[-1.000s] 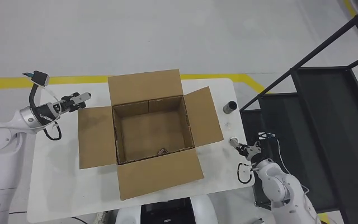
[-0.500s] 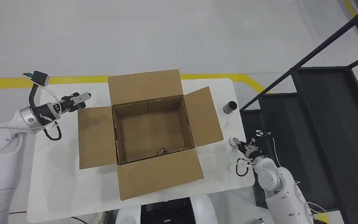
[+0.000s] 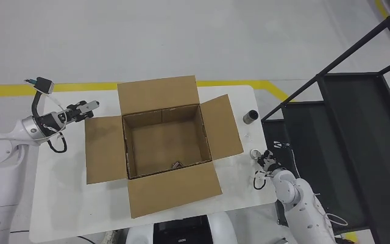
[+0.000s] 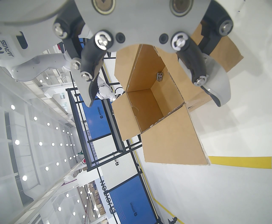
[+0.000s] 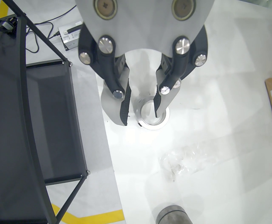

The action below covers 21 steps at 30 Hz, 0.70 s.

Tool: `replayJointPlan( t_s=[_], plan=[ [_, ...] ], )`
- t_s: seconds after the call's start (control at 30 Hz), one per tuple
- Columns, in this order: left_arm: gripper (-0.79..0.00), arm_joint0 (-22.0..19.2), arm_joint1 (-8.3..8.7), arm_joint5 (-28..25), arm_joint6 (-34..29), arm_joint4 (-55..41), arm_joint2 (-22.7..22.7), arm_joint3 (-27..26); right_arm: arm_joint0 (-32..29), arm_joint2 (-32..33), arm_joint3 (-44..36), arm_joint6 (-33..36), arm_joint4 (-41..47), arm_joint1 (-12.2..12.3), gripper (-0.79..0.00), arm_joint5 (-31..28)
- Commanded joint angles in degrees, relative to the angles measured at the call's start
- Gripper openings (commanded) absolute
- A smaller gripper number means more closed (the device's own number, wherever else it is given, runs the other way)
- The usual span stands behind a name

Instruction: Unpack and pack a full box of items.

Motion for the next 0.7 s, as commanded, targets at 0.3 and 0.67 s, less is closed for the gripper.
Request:
replayJointPlan(
  t_s=[0.3, 0.67],
  plan=[
    [0.0, 0.0, 0.0, 0.0, 0.0, 0.0, 0.0, 0.0, 1.69, -1.41, 1.75, 1.4, -0.39, 0.05, -0.634, 0.64],
    [0.0, 0.0, 0.0, 0.0, 0.0, 0.0, 0.0, 0.0, 0.07, 0.19, -1.95, -0.08, 0.83, 0.33, -0.785, 0.53]
  ],
)
